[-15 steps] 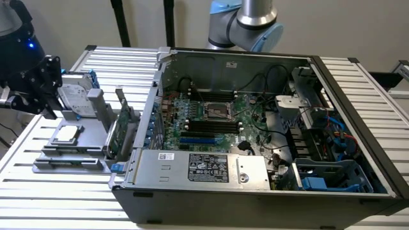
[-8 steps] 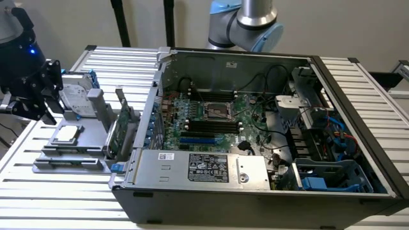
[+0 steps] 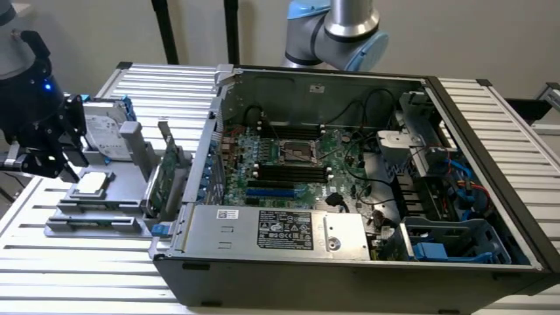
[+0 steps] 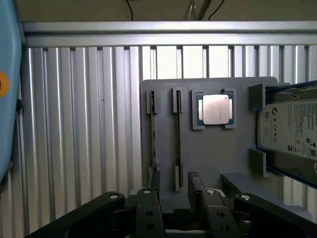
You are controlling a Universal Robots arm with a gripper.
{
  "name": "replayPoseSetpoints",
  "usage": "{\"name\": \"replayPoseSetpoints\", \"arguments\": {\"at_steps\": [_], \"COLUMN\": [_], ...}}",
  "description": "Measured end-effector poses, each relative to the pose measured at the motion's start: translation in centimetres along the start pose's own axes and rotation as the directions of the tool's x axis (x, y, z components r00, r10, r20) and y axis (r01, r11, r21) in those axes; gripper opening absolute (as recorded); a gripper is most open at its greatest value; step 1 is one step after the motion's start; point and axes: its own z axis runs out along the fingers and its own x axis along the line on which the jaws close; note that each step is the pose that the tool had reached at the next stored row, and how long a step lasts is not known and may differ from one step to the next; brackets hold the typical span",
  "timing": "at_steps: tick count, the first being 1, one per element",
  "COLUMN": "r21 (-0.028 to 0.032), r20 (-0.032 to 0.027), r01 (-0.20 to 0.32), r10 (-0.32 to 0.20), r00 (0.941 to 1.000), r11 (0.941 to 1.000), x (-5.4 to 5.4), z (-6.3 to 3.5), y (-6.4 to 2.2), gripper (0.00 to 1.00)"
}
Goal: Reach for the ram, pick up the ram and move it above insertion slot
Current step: 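Pick up the ram and move it above insertion slot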
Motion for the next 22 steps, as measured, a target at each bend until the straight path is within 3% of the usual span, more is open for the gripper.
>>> {"name": "replayPoseSetpoints", "arguments": {"at_steps": [14, 19, 22], "r21": [-0.0039, -0.0039, -0.0028], "r20": [-0.0034, -0.0034, -0.0024], "r01": [0.085, 0.085, 0.059], "r10": [-0.085, -0.085, -0.059], "r00": [0.9964, 0.9964, 0.9983], "r11": [0.9964, 0.9964, 0.9983], "x": [0.9, 1.5, 1.5], "z": [2.52, 3.41, 3.95], "y": [-0.12, -0.18, -0.19], "gripper": [0.36, 0.36, 0.36]}}
